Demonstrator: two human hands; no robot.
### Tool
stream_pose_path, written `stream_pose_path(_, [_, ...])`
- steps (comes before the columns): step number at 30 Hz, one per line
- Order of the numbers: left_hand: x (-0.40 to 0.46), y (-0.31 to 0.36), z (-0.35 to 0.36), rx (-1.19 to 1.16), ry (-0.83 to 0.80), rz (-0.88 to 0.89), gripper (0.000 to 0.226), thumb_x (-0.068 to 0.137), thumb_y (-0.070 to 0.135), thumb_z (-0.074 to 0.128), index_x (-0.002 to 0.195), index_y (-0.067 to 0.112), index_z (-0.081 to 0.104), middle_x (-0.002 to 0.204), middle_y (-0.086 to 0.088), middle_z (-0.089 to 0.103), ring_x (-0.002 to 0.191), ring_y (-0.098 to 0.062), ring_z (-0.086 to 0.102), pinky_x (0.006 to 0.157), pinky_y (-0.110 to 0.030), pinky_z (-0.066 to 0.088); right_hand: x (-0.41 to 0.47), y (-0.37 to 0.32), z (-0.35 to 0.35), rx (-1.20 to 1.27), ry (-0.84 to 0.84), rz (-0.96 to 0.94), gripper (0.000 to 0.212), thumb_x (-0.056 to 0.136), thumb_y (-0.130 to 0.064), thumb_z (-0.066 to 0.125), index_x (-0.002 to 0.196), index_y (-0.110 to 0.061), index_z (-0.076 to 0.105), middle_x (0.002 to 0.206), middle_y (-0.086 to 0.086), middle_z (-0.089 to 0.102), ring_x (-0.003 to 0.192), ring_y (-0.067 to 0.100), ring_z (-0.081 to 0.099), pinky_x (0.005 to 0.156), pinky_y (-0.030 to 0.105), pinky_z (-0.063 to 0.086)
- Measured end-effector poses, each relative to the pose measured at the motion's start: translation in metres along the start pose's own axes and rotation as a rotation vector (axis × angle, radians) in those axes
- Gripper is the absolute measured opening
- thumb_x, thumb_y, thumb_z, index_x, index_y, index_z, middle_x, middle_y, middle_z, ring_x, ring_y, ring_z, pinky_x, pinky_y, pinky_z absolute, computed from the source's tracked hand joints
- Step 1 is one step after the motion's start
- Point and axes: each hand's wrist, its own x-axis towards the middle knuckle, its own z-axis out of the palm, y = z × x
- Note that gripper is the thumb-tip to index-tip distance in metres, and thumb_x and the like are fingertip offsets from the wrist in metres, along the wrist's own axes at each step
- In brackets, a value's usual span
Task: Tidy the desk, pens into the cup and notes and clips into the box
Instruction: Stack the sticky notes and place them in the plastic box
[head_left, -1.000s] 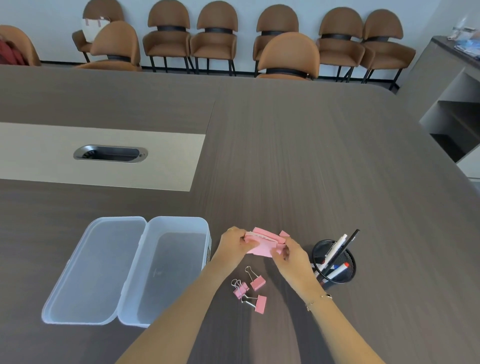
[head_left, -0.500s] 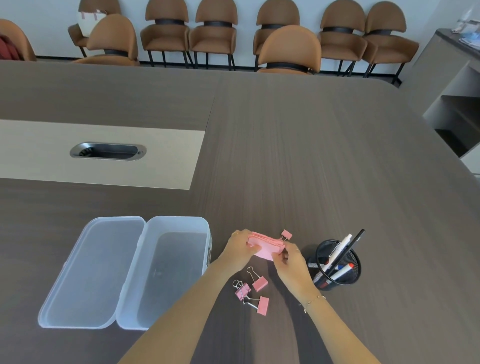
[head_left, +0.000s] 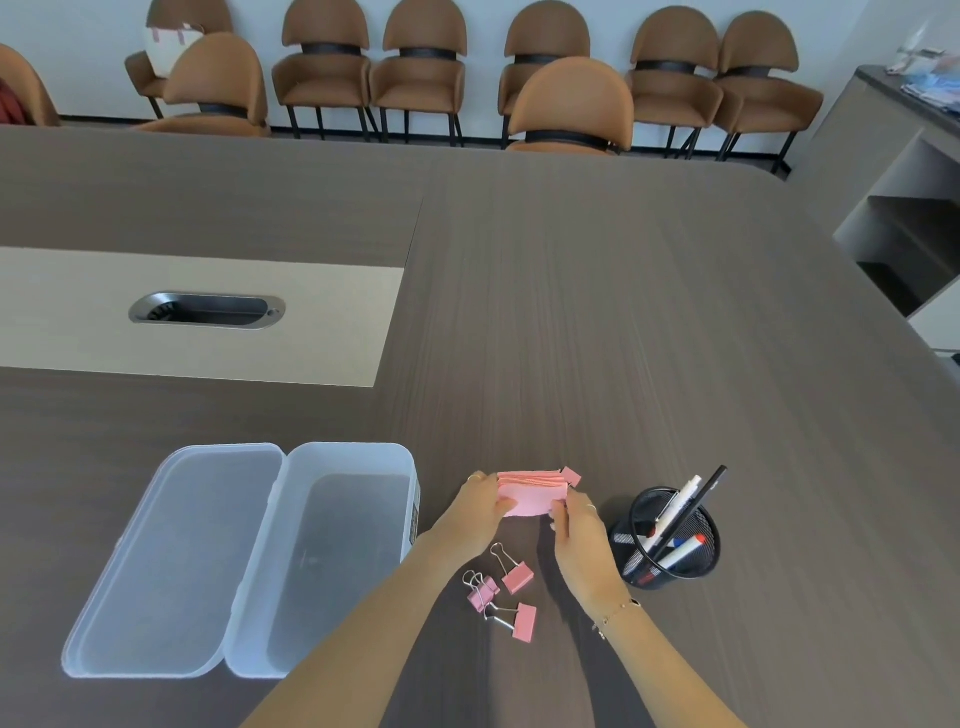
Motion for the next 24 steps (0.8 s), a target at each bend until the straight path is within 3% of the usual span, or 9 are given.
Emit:
stream_pose_path(4, [-0.002,-0.002,-0.003,-0.037,0.014,-0.029,0.036,0.099,0.025,0.045,0.129,0.007,0.052,0.131,-0.01,0.058,0.121,-0.024,0.056,0.104,-0.03,0.044,0.001,0.0,-0.001,-0.046,-0.014,-0.009,0.029,0.1,-0.015,0.043,0.12,-0.003,0.059,0.111,0.013,0.065,0.104,0.026,0.062,0.087,0.028,0.049])
stream_pose_path(6, [-0.004,0.002,-0.011,-0.106,0.046,-0.036,0.027,0.097,0.024,0.049,0.113,0.006,0.06,0.107,-0.01,0.065,0.104,-0.023,0.062,0.086,-0.022,0.048,-0.001,-0.004,-0.003,0.016,0.018,0.015,0.026,0.099,-0.015,0.045,0.113,-0.001,0.062,0.101,0.012,0.066,0.1,0.029,0.063,0.088,0.036,0.051])
stream_pose_path(8, [-0.007,0.009,-0.029,-0.147,0.118,-0.011,0.018,0.095,0.023,0.052,0.087,0.008,0.059,0.081,-0.005,0.057,0.082,-0.02,0.055,0.061,-0.021,0.037,-0.001,-0.018,-0.006,0.127,0.06,0.028,0.024,0.098,-0.017,0.046,0.106,-0.002,0.063,0.091,0.008,0.065,0.091,0.028,0.063,0.079,0.034,0.051])
stream_pose_path(11, [-0.013,0.013,-0.066,-0.207,0.228,-0.006,0.015,0.09,0.023,0.06,0.088,0.009,0.065,0.081,0.0,0.057,0.077,-0.017,0.05,0.059,-0.022,0.032,0.001,-0.053,-0.011,0.238,0.062,0.019,0.026,0.099,-0.018,0.045,0.107,-0.001,0.063,0.09,0.004,0.061,0.083,0.019,0.057,0.075,0.031,0.048])
stream_pose_path(13, [-0.02,0.009,-0.093,-0.303,0.305,-0.048,0.022,0.087,0.025,0.065,0.101,0.008,0.068,0.087,0.003,0.06,0.082,-0.013,0.053,0.057,-0.01,0.034,0.002,-0.08,-0.01,0.32,0.05,-0.005,0.025,0.099,-0.017,0.044,0.106,-0.002,0.063,0.091,0.001,0.06,0.084,0.014,0.055,0.072,0.019,0.046])
stream_pose_path(15, [-0.03,0.002,-0.116,-0.351,0.37,-0.089,0.026,0.085,0.028,0.067,0.103,0.01,0.068,0.089,0.004,0.062,0.085,-0.012,0.055,0.063,-0.013,0.037,-0.001,-0.108,-0.006,0.428,0.031,-0.026,0.023,0.098,-0.015,0.046,0.1,-0.003,0.065,0.087,0.0,0.062,0.081,0.013,0.056,0.067,0.011,0.047])
stream_pose_path(19, [-0.055,-0.022,-0.15,-0.335,0.454,-0.176,0.024,0.086,0.026,0.065,0.104,0.01,0.069,0.09,0.003,0.063,0.086,-0.014,0.056,0.077,-0.022,0.038,-0.015,-0.15,0.009,0.684,-0.072,-0.004,0.012,0.091,-0.004,0.053,0.097,-0.012,0.06,0.081,0.001,0.067,0.077,0.014,0.066,0.072,0.027,0.06])
stream_pose_path(21, [-0.065,-0.038,-0.158,-0.297,0.484,-0.215,0.023,0.087,0.023,0.064,0.102,0.008,0.07,0.088,0.002,0.062,0.085,-0.016,0.055,0.076,-0.023,0.038,-0.023,-0.164,0.024,0.673,-0.098,0.026,0.021,0.087,-0.001,0.056,0.097,-0.02,0.057,0.081,0.01,0.069,0.077,0.021,0.068,0.075,0.037,0.062])
stream_pose_path(24, [-0.075,-0.061,-0.157,-0.242,0.478,-0.243,0.013,0.085,0.018,0.062,0.084,0.009,0.071,0.078,-0.002,0.06,0.075,-0.019,0.052,0.066,-0.025,0.038,-0.035,-0.176,0.049,0.581,-0.116,0.079,0.024,0.086,0.0,0.054,0.105,-0.013,0.056,0.084,0.011,0.066,0.073,0.02,0.062,0.072,0.041,0.061])
